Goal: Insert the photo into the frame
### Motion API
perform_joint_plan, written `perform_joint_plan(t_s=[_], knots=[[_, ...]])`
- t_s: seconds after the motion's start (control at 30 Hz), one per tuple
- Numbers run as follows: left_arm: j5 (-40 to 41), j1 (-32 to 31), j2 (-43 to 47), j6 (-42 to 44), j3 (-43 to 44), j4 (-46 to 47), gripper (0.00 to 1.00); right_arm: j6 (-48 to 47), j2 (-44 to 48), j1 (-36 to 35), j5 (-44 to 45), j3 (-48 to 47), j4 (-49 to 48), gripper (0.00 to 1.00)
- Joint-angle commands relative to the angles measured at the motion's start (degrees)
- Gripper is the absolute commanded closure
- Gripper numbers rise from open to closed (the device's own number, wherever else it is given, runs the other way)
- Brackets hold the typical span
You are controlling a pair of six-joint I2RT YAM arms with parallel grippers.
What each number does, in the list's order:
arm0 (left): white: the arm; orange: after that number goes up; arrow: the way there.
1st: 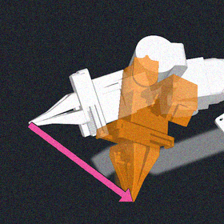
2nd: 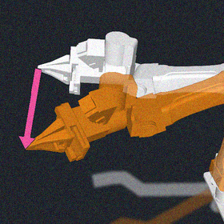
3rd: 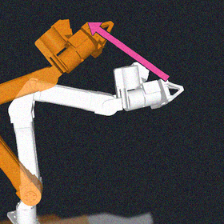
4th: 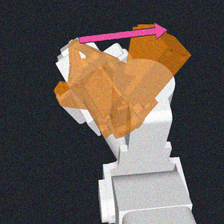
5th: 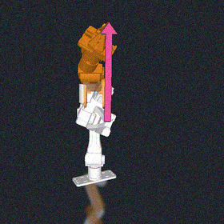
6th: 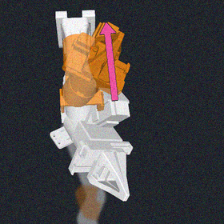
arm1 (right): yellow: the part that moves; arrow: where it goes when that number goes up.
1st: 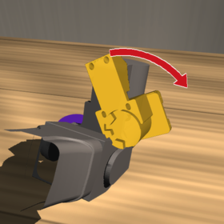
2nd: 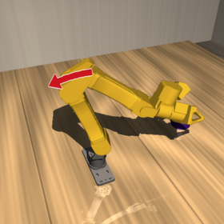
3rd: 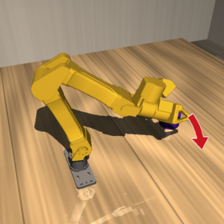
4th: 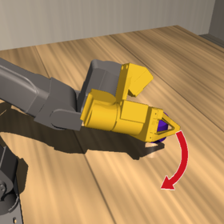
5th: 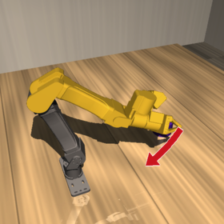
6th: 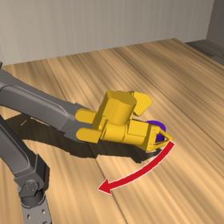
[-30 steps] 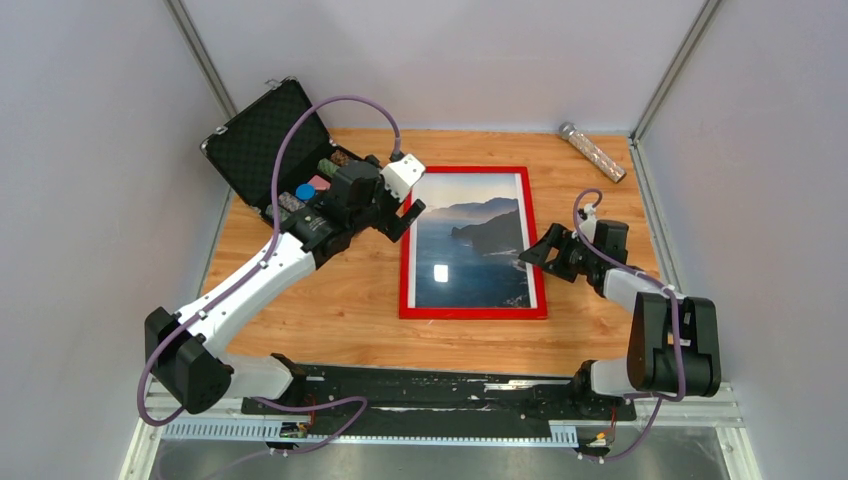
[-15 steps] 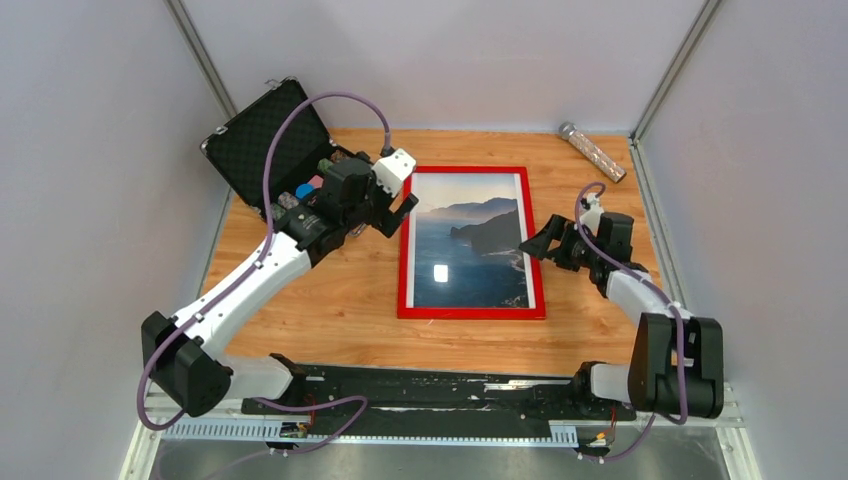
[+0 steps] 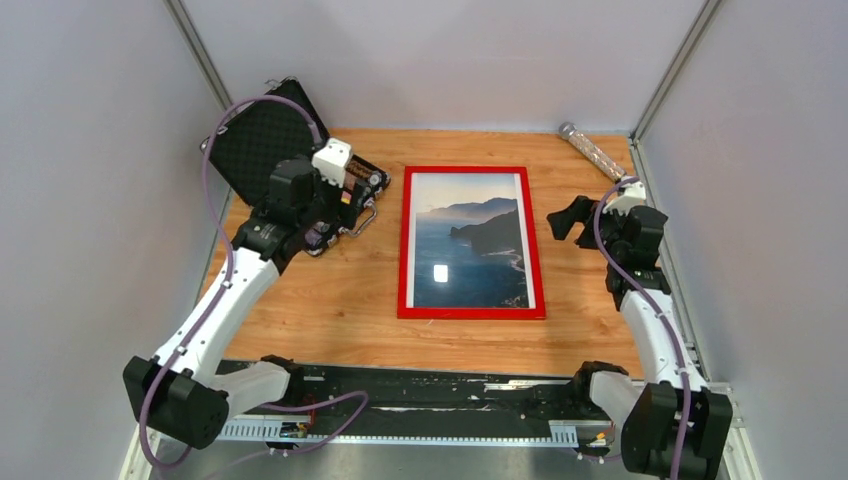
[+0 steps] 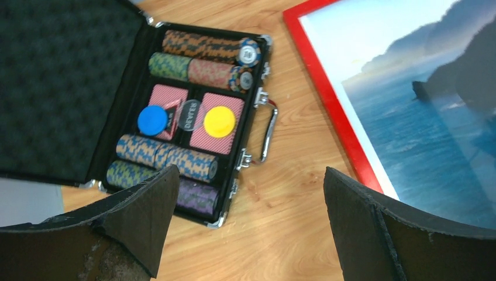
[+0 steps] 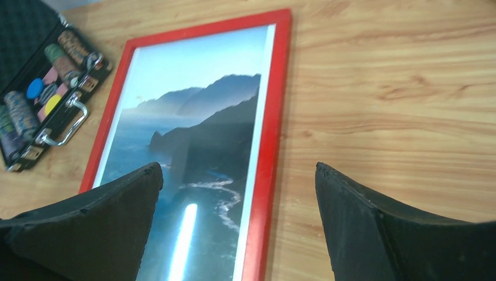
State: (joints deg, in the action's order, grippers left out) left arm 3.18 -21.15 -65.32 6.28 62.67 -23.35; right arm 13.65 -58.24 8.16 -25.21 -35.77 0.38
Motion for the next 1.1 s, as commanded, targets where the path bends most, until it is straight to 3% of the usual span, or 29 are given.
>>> perform_joint_plan(t_s=[0.0,0.1,0.3,0.73,1.07], knots=[[-2.57,5.39,3.54,-5.75,-1.91,2.44,0.00,-2.17,3.87,1.22,8.23,-2.93,-0.63,0.00],[-0.02,6.65,4.54,-6.63,-2.74,2.99,0.00,-0.54,6.43,2.25,13.76,-2.96,1.46,0.00],[3.65,8.31,8.06,-9.07,-5.58,5.42,0.00,-3.31,11.96,3.39,16.72,-2.19,4.42,0.00],[10.08,9.37,17.70,-6.41,-13.58,11.42,0.00,-8.72,21.80,3.70,9.39,-1.50,9.46,0.00],[13.11,9.37,20.23,-4.45,-18.90,18.41,0.00,-11.35,22.31,4.35,12.12,-1.39,8.68,0.00]])
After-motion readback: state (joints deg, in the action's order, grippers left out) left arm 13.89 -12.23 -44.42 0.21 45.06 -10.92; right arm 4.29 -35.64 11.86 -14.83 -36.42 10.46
